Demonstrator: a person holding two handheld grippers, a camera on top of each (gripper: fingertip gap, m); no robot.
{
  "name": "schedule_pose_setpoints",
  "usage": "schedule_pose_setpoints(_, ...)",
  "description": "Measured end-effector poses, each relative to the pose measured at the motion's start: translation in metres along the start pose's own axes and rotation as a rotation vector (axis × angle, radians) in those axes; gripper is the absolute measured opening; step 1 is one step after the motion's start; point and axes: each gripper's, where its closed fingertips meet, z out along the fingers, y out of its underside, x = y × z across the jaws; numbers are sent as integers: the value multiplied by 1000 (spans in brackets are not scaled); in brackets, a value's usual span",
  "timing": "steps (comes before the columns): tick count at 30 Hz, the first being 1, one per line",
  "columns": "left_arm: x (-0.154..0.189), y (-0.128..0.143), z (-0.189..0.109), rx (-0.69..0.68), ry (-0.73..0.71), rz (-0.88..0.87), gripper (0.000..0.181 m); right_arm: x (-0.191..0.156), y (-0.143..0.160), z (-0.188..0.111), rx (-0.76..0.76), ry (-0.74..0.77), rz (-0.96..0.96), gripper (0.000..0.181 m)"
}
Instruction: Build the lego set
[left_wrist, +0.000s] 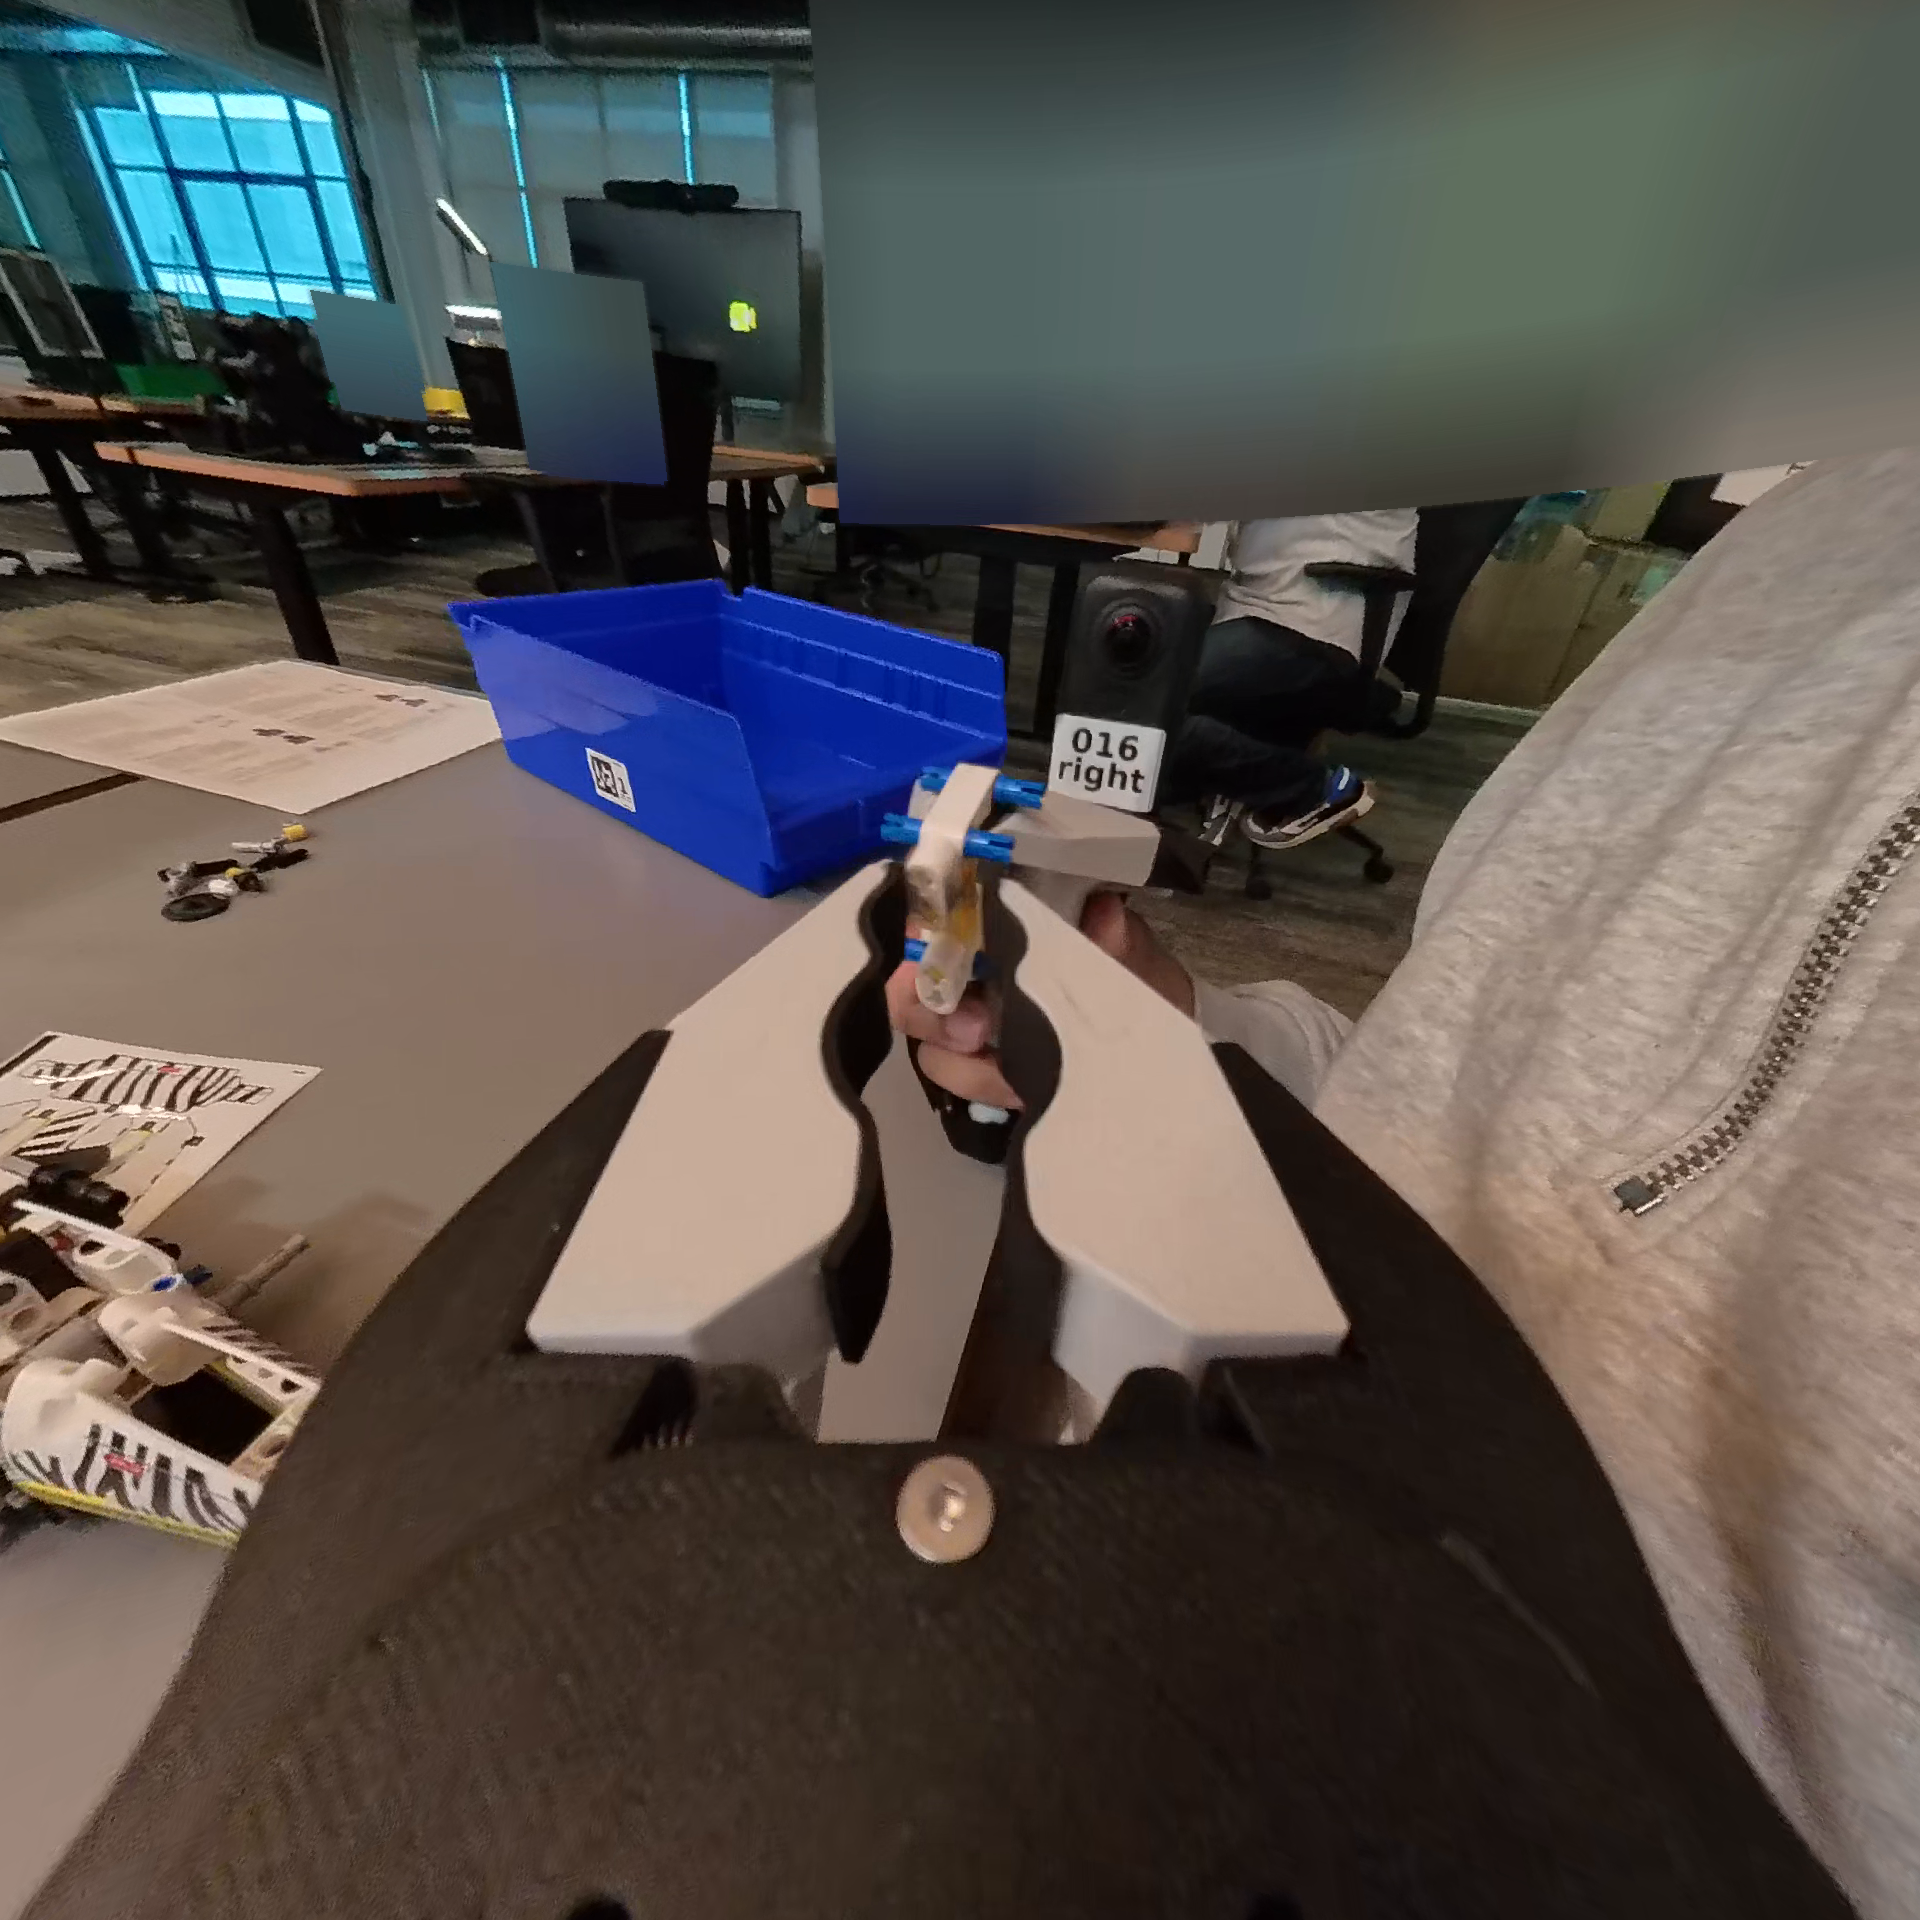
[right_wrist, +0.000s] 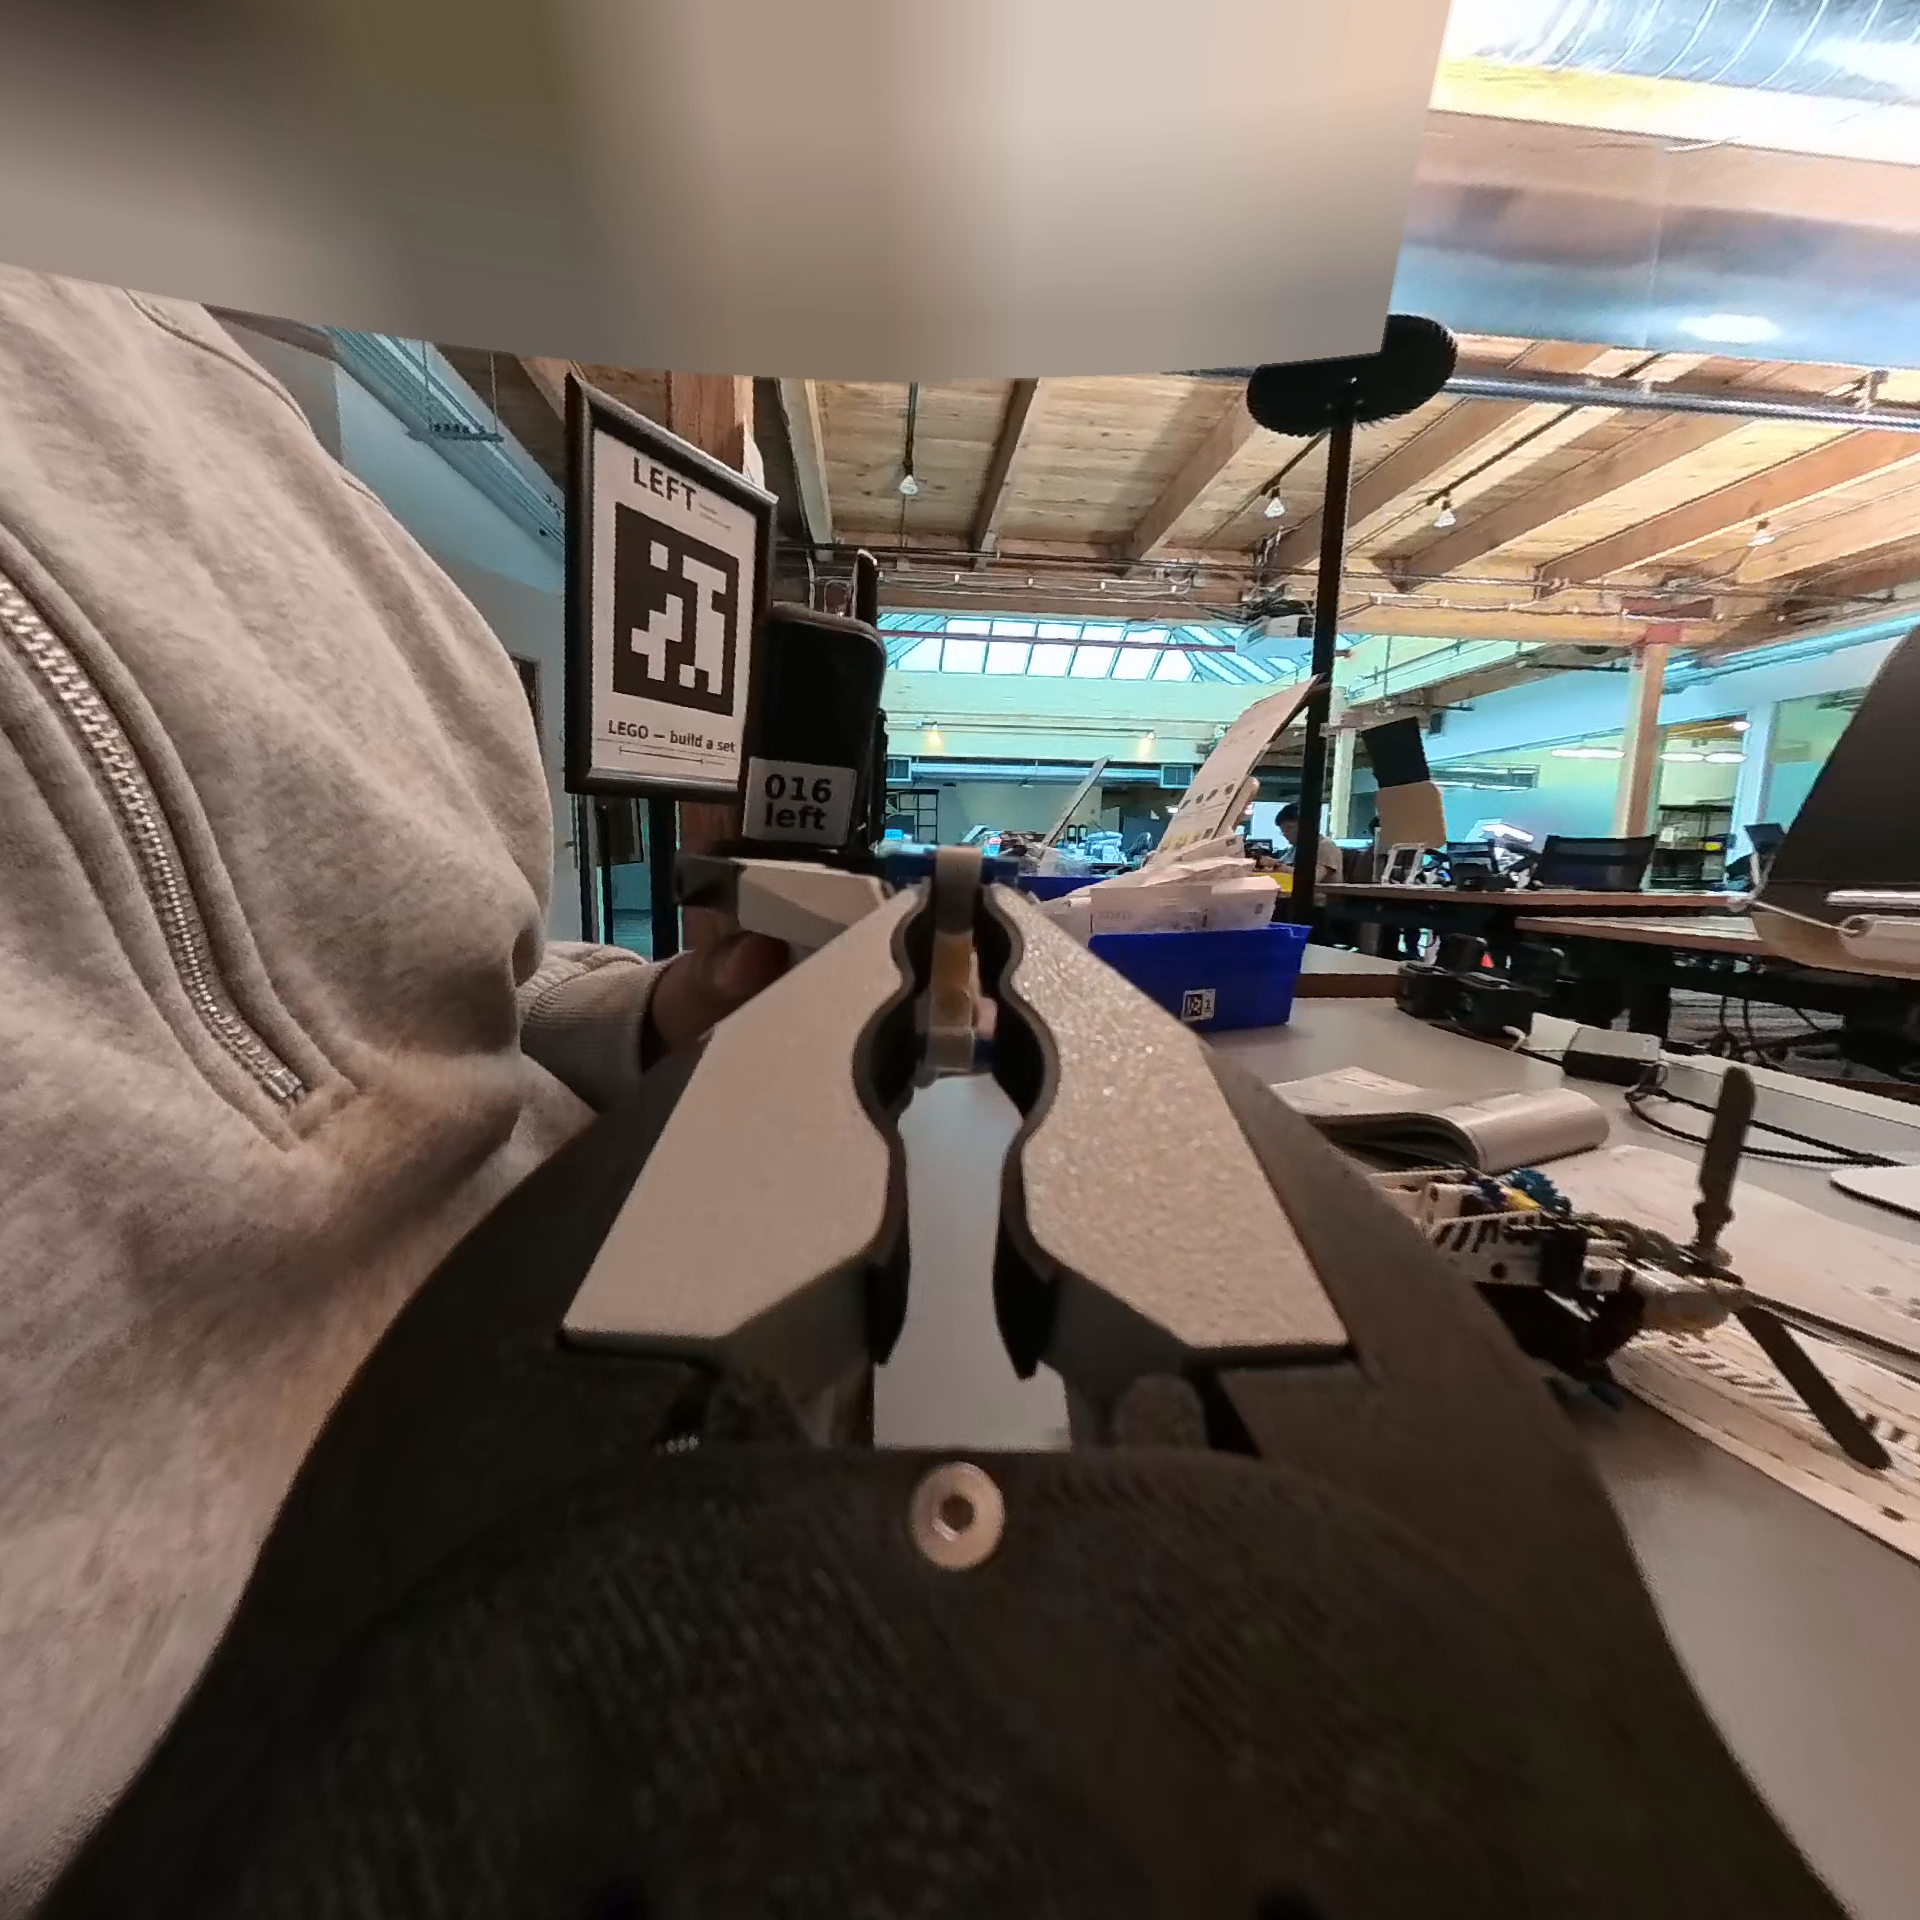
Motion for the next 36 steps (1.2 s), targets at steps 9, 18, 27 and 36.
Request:
schedule_pose_setpoints(9,-1,-5,-1,34,10,19,6,7,-2,0,29,35,21,25)
schedule_pose_setpoints(18,4,-11,-1,80,75,-60,6,6,-5,-1,46,7,58,31)
schedule_pose_setpoints(27,13,-23,-5,184,232,-278,5,-1,-5,2,47,-51,125,37)
schedule_pose_setpoints(36,11,-22,-3,183,245,-332,4,-1,-5,2,61,-87,198,35)
